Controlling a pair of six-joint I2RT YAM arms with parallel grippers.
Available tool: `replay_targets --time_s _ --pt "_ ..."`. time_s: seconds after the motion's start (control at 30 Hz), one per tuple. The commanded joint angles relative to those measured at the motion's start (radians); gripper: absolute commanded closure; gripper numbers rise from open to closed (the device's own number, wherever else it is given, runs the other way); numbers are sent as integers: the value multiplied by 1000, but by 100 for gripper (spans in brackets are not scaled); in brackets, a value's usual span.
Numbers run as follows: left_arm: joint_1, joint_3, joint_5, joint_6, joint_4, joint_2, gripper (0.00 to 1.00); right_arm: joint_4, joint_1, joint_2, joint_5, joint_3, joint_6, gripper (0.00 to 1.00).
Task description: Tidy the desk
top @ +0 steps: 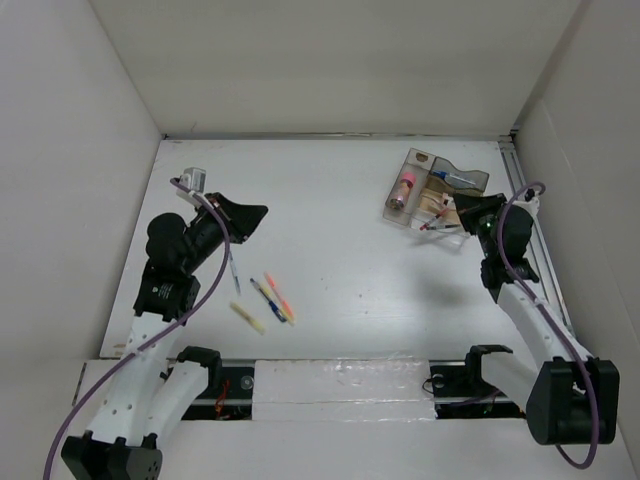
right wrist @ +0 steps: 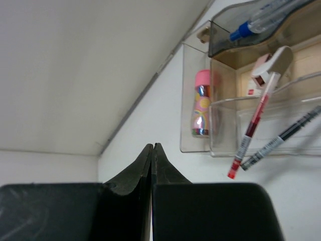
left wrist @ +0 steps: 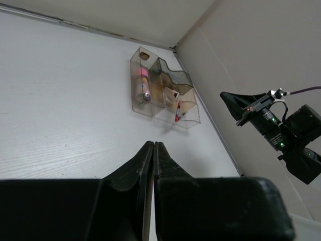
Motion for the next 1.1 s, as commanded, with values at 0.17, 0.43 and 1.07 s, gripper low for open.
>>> replay_targets --time_s 0.17,0.43,1.07 --pt "-36 147 45 58 -1 154 100 -269 -5 -143 -58 116 -215 100" --pt "-353 472 -379 205 -185 494 94 -459 -5 -191 -222 413 -332 77" --pt "-868 1407 -667 665 -278 1490 70 -556 24 -665 51 388 -314 100"
